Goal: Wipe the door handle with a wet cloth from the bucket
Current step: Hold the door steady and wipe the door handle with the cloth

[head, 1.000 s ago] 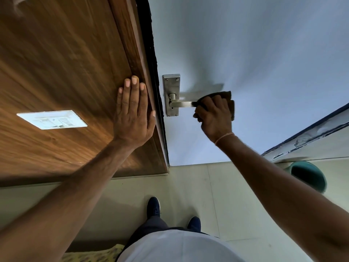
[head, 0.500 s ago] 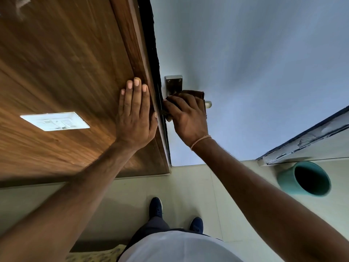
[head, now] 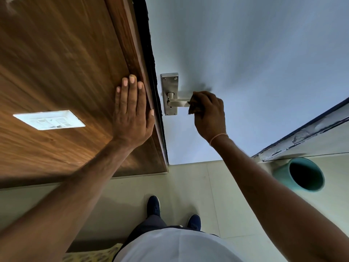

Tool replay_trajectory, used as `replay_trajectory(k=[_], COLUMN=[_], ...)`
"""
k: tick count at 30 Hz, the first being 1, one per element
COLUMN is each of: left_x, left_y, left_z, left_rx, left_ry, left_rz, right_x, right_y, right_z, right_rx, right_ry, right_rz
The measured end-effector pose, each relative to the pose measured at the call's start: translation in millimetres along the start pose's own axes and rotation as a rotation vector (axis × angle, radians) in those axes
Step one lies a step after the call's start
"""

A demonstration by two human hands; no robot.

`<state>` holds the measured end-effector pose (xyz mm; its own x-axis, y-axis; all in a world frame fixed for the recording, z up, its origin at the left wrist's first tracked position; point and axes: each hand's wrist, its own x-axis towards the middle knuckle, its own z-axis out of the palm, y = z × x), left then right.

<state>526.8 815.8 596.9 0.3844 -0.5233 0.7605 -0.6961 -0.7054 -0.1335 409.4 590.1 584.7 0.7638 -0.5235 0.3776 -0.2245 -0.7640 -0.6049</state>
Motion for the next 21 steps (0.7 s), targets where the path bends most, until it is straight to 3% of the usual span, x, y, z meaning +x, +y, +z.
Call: replay_trajectory(k=[2,5,7,11,17,19,21], left_x=[-1,0,0,0,0,0,0], left_y=[1,-1,-2,-2,-4,-5,-5], left_z=[-1,-2,-3,-4,-4,-3,-3], left_rx=[0.001,-0.005,-0.007,-0.01,-0.022,-0.023,-0.024], left_ry=[0.0,-0.006,-0.017,-0.019,-0.018,-0.015,-0.011], left_rz=[0.001,0.002,0.004,0.015,0.014,0.021,0.032], right_x=[6,14,13,6,4,8,15], right_y=[-13,-21,-21,-26,-35,-22,-18], right_z=[-1,-11,-9,8,13,11,12], right_rx=[0.383,1.148,1.489,1.827,2.076,2.14,2.178], right_ry=[-0.03,0.017,0.035,0.084,0.132,0.183,0.12], right_rz=[0.211,0.6,0.734,0.868,1.113,1.114,1.04])
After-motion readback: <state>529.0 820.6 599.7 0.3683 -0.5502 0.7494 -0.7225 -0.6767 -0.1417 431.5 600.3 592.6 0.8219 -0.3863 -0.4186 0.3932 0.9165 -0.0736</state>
